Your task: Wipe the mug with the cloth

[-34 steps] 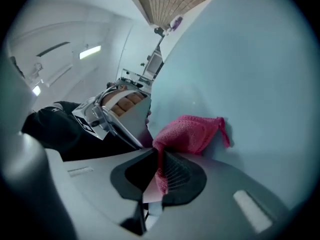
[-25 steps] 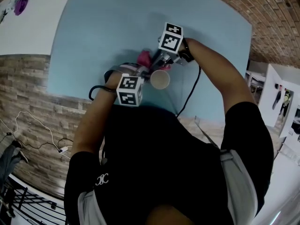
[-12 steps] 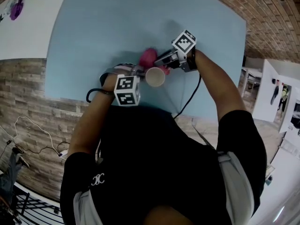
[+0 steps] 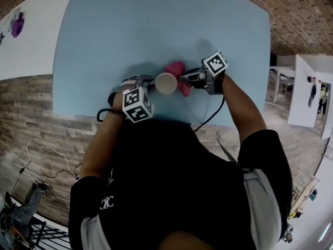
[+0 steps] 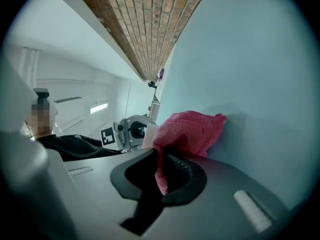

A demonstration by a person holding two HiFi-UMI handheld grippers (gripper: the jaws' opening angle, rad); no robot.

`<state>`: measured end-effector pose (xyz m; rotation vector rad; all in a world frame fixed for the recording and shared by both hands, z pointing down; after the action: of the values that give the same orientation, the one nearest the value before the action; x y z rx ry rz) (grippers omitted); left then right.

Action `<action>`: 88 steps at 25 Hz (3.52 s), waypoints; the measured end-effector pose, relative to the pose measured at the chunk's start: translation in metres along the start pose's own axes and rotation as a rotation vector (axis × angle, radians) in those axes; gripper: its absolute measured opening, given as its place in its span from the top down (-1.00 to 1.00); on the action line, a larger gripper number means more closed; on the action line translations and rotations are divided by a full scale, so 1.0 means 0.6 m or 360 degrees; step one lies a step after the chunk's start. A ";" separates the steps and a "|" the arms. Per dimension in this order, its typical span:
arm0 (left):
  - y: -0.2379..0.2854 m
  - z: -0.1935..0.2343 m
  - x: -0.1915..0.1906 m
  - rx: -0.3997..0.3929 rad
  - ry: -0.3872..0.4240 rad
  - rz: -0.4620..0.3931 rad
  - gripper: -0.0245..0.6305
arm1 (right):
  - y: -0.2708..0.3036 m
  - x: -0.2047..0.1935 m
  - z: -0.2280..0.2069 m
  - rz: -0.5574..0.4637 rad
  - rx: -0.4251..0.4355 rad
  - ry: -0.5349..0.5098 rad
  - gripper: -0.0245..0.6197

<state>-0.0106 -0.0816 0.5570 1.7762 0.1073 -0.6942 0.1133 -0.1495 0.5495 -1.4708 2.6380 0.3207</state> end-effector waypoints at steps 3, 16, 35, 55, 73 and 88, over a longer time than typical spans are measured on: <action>-0.003 -0.005 -0.002 0.0042 -0.0091 0.0011 0.71 | 0.006 -0.039 0.004 -0.0011 -0.0028 -0.0006 0.81; 0.007 -0.023 0.013 -0.0045 -0.0528 -0.0027 0.75 | 0.019 -0.087 -0.029 -0.0196 -0.0236 -0.0133 0.81; 0.038 -0.034 0.071 -0.0023 -0.0962 -0.0116 0.69 | -0.017 0.020 -0.029 -0.0877 -0.0503 -0.0148 0.81; -0.016 0.058 -0.039 0.0194 -0.0666 -0.0237 0.02 | 0.009 0.051 -0.015 -0.0736 -0.0597 -0.0292 0.80; 0.046 0.075 0.004 0.0057 -0.0551 -0.0223 -0.38 | 0.026 0.033 -0.015 -0.0574 -0.0670 -0.0288 0.80; 0.051 0.071 0.005 0.0245 -0.0822 -0.0216 -0.38 | 0.055 0.003 0.052 -0.0318 -0.0769 -0.0578 0.80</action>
<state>-0.0123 -0.1312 0.5749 1.6887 -0.1818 -1.2653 0.0837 -0.1270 0.5234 -1.5906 2.1932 1.1454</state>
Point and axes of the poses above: the fingertips, and each gripper's own axes: y forward along the fingers, z to its left, x out of its top, the point moved 5 cm from there along -y, backward along the fingers, and after that the axes turned 2 degrees about z, right-handed, at the moved point
